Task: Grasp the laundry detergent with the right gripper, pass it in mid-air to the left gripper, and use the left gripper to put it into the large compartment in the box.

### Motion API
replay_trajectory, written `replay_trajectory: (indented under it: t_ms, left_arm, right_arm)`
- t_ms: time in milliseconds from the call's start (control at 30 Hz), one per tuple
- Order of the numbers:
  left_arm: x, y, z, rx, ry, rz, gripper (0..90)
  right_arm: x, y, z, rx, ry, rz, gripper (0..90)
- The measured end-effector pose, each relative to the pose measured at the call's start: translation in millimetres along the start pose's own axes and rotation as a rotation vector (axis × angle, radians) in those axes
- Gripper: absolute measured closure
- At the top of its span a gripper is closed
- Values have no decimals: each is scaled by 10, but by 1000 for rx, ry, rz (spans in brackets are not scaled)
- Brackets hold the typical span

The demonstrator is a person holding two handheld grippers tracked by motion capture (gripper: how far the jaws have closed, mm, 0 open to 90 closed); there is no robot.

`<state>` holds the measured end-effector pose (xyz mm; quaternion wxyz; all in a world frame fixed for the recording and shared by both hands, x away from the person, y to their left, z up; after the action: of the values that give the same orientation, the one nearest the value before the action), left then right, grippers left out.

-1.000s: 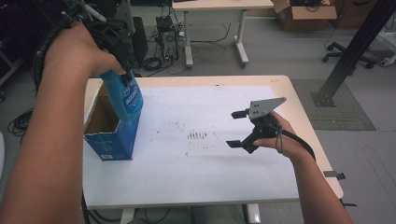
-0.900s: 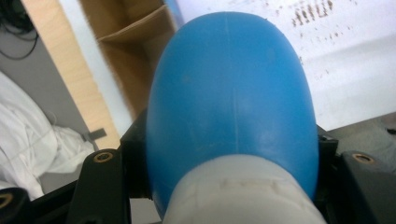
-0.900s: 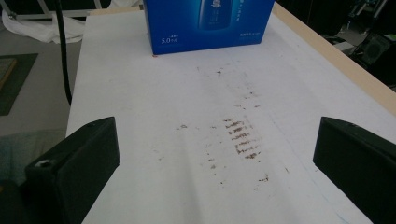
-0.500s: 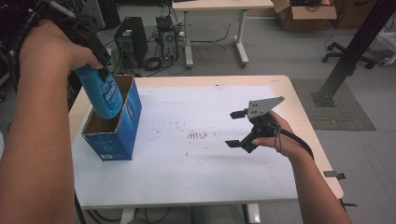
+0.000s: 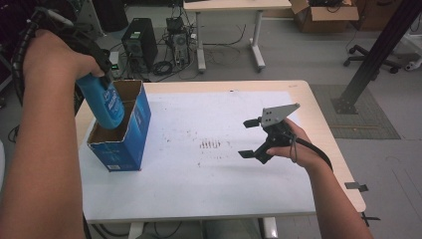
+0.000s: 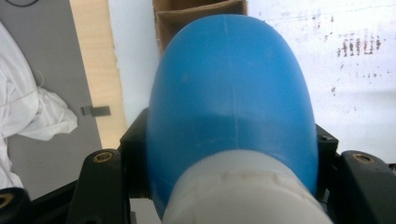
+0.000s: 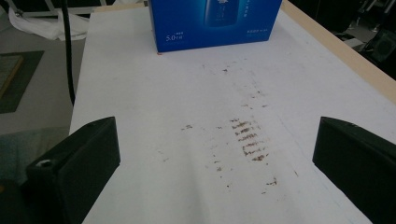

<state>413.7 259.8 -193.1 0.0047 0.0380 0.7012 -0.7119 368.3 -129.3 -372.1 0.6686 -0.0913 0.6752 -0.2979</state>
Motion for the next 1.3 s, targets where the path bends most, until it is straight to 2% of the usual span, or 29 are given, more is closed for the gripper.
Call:
replay_trajectory:
  t_ms: [433,700,1300]
  left_arm:
    - [4,257,-88,2,-3,-22,384]
    - [29,479,-155,0,-11,-29,385]
    - [13,935,-183,9,-6,-61,385]
  right_arm:
    - [1,-11,-12,0,-4,-3,8]
    - [-10,-4,-38,-7,-8,-3,8]
    - [11,38,-70,-16,-5,-11,7]
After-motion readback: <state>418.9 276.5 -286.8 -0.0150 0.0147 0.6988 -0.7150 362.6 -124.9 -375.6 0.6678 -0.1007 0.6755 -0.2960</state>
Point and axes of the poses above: each handheld gripper's, and its own axes: y roughly forward along the jaws, x roughly out of its underside, z roughly to its right, the point moved 7 cm from there along y, roughly forward along the jaws, and after that the axes turned 4 degrees about x, right-handed, at the moved point
